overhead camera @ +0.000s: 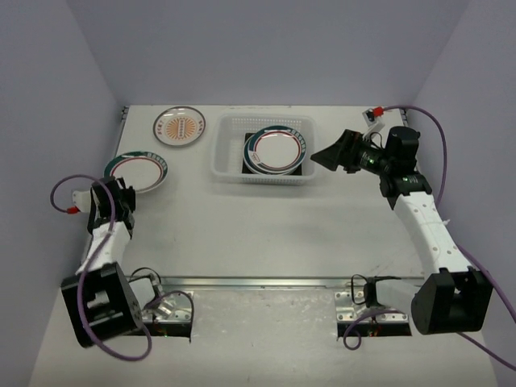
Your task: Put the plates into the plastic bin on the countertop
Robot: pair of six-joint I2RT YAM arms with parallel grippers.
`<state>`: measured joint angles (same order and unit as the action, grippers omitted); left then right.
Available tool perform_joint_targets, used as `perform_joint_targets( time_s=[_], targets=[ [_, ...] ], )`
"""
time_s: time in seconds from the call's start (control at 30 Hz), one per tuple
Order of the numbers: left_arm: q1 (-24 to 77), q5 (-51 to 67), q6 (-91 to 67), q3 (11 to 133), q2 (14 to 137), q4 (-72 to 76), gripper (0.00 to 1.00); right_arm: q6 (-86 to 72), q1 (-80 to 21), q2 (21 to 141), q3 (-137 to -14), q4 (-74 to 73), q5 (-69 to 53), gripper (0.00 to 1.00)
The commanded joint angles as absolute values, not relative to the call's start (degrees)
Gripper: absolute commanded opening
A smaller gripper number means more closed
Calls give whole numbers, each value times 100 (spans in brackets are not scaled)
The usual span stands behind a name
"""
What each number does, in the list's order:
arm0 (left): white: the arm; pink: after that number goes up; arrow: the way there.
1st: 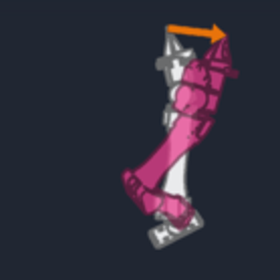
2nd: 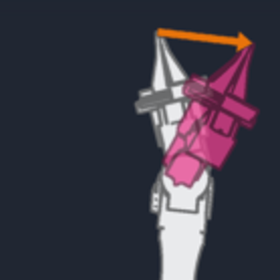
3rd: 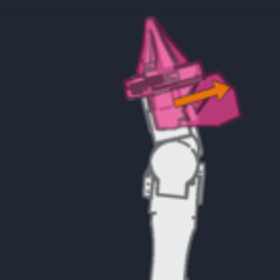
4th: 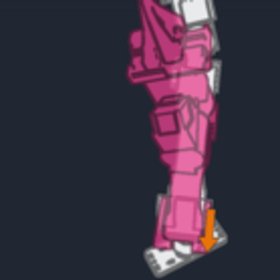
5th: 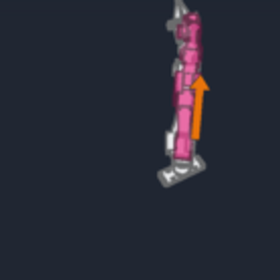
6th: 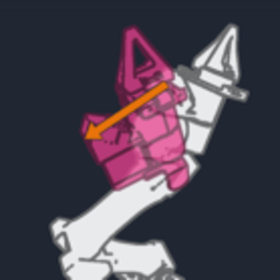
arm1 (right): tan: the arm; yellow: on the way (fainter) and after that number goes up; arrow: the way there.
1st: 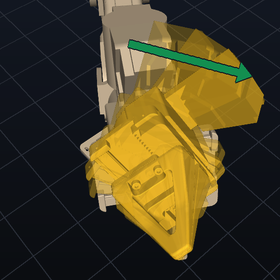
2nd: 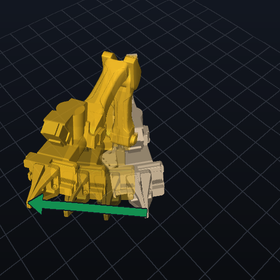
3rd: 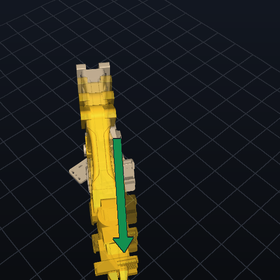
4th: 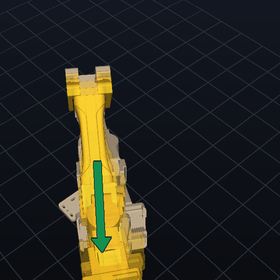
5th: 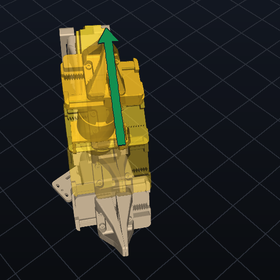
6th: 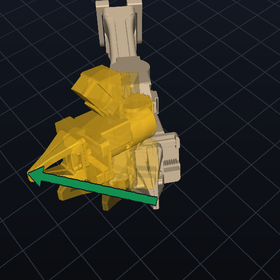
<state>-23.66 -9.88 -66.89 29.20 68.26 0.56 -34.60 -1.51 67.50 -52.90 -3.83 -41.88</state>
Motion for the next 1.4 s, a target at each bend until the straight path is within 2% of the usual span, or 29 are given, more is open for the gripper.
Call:
perform_joint_targets(
  time_s=[0.0,0.17,0.33,0.43,0.6,0.73,0.97,1.37],
  targets=[
    [-2303,-776,-5961,3328,5292,617,0,-3489,-106,6715,-5326,-140,-4026,99],
    [-1847,-89,-5474,3862,5145,711,0,-3533,-90,6732,-5392,-250,-3864,99],
    [-522,595,-4961,4653,5612,1243,0,-3571,-85,6732,-5522,-620,-3368,99],
    [486,1251,-4270,6159,7452,788,0,-3716,-48,6678,-5504,-719,-3105,99],
    [1514,1534,-4235,7350,9154,688,0,-3687,-35,6514,-5622,-1052,-2835,99],
    [1707,1876,-4306,8411,10399,324,0,-3456,171,6519,-5797,-1330,-2611,99],
    [1828,2147,-4170,9213,11316,-337,0,-3261,272,6789,-5915,-1669,-2521,99],
    [1774,724,-3879,9415,11681,-1677,0,-3224,272,6704,-5862,-1693,-2672,99]
  ],
)
